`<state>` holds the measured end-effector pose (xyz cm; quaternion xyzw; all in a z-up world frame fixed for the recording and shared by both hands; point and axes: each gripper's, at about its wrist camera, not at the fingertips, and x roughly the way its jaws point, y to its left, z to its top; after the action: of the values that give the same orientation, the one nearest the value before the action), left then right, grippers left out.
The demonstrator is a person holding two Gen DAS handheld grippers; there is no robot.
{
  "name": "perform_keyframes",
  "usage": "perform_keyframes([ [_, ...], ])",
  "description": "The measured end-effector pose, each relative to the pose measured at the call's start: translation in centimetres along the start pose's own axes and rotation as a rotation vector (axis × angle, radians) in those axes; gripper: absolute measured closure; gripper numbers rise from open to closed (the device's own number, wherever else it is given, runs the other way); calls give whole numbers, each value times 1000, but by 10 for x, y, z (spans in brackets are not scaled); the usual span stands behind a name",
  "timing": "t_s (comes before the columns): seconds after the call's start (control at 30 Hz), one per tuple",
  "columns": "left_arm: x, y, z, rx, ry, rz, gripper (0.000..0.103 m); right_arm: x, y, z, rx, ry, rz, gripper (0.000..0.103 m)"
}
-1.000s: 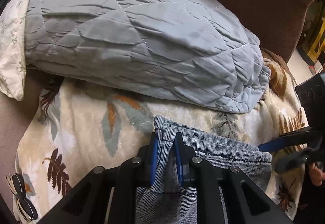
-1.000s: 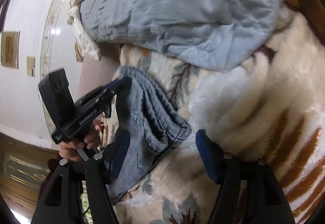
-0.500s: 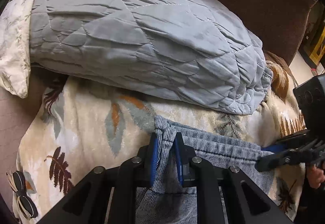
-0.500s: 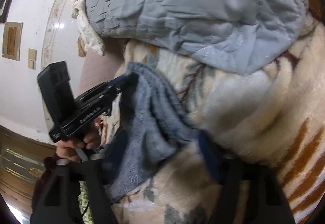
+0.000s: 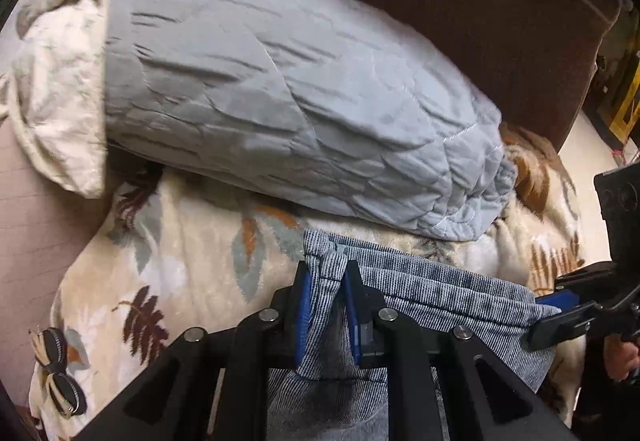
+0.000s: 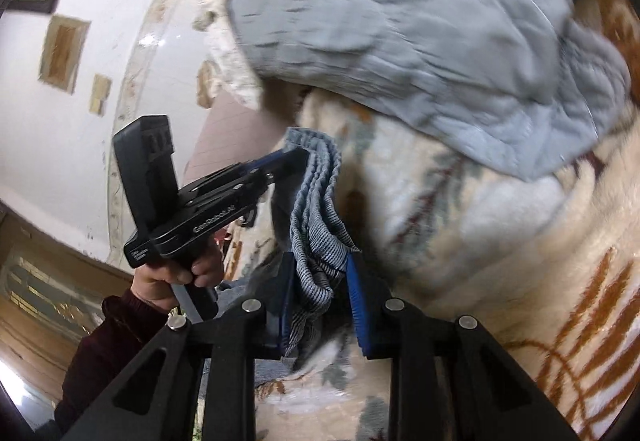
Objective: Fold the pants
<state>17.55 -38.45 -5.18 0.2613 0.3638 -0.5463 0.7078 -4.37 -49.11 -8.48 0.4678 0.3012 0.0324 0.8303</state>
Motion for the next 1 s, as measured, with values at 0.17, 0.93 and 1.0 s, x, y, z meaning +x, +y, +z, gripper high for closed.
perform_keyframes([
  [0.17,-36,7,-11,-16,-43,22,86,-1,31,-8,-72,-13,15,77],
  [0.93,-140,93,-202,-320,-72,192,78,138,155,-124,-348,311,25,71],
  [1.0,-144,102,-223,-362,-56,248,78,156,156,-139,-351,398,37,64],
])
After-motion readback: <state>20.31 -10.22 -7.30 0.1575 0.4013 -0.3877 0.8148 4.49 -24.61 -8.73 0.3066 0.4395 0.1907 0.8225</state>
